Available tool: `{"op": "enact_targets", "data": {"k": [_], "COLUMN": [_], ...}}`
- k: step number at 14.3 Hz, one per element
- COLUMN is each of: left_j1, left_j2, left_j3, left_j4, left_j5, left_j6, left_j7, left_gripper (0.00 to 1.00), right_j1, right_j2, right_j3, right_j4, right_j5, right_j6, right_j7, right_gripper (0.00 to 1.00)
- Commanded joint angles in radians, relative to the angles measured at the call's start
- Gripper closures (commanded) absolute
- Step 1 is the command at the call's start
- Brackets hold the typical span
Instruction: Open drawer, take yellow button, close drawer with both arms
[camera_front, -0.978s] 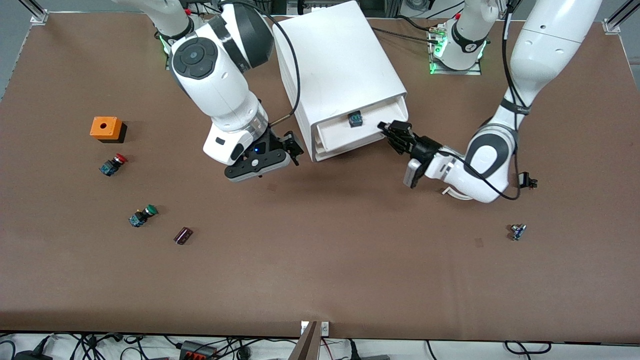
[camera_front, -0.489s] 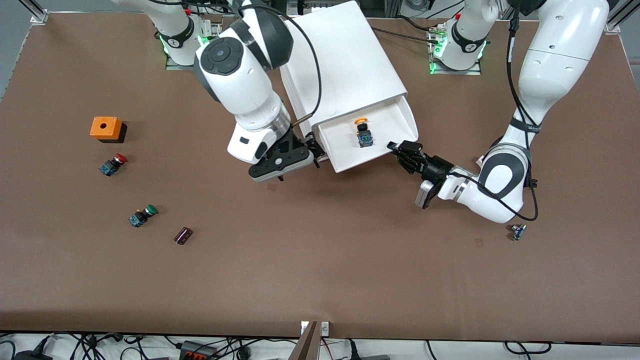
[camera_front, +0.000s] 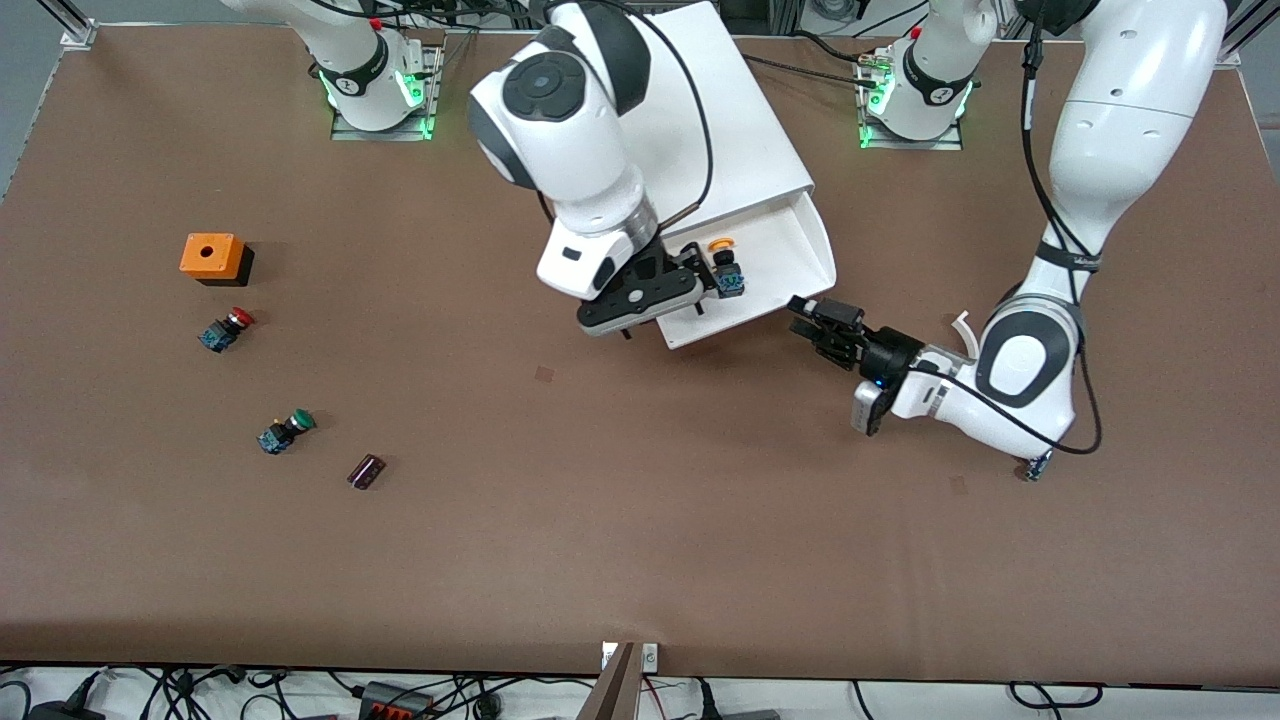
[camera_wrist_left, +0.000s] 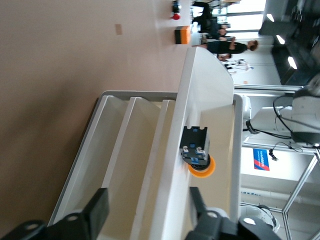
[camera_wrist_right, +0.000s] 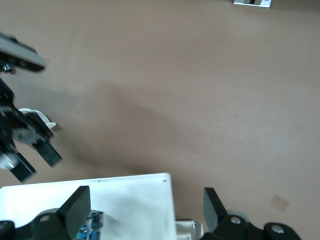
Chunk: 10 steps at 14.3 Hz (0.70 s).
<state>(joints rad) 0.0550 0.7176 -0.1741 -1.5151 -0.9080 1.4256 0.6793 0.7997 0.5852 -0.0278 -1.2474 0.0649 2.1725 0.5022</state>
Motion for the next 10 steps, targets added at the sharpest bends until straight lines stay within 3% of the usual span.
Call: {"op": "enact_targets", "data": {"k": [1, 6, 10], "left_j1": [0.026, 0.039, -0.02], "left_j2": [0.01, -0.038, -0.101], "left_j3": [0.001, -0.011, -0.018], "left_j4": [0.139, 0.26, 0.312], "left_j5": [0.095, 0.274, 0.51], "left_j6": [-0.088, -0.155, -0.174], "left_j7": [-0.165, -0.485, -0.658], "left_gripper": [0.0, 0.0, 0.0], "right_j1": [0.07, 0.111, 0.13], "right_j2": [0.079, 0.117, 0.122], "right_j3": [-0.015, -0.015, -0.012], "right_j4": [0.094, 0.112, 0.112], "right_j5": [-0.069, -0.083, -0.082], "right_j6": [-0.01, -0.011, -0.032], "right_j7": [0.102, 0.124, 0.208], "right_gripper": [0.0, 0.01, 0.16]}}
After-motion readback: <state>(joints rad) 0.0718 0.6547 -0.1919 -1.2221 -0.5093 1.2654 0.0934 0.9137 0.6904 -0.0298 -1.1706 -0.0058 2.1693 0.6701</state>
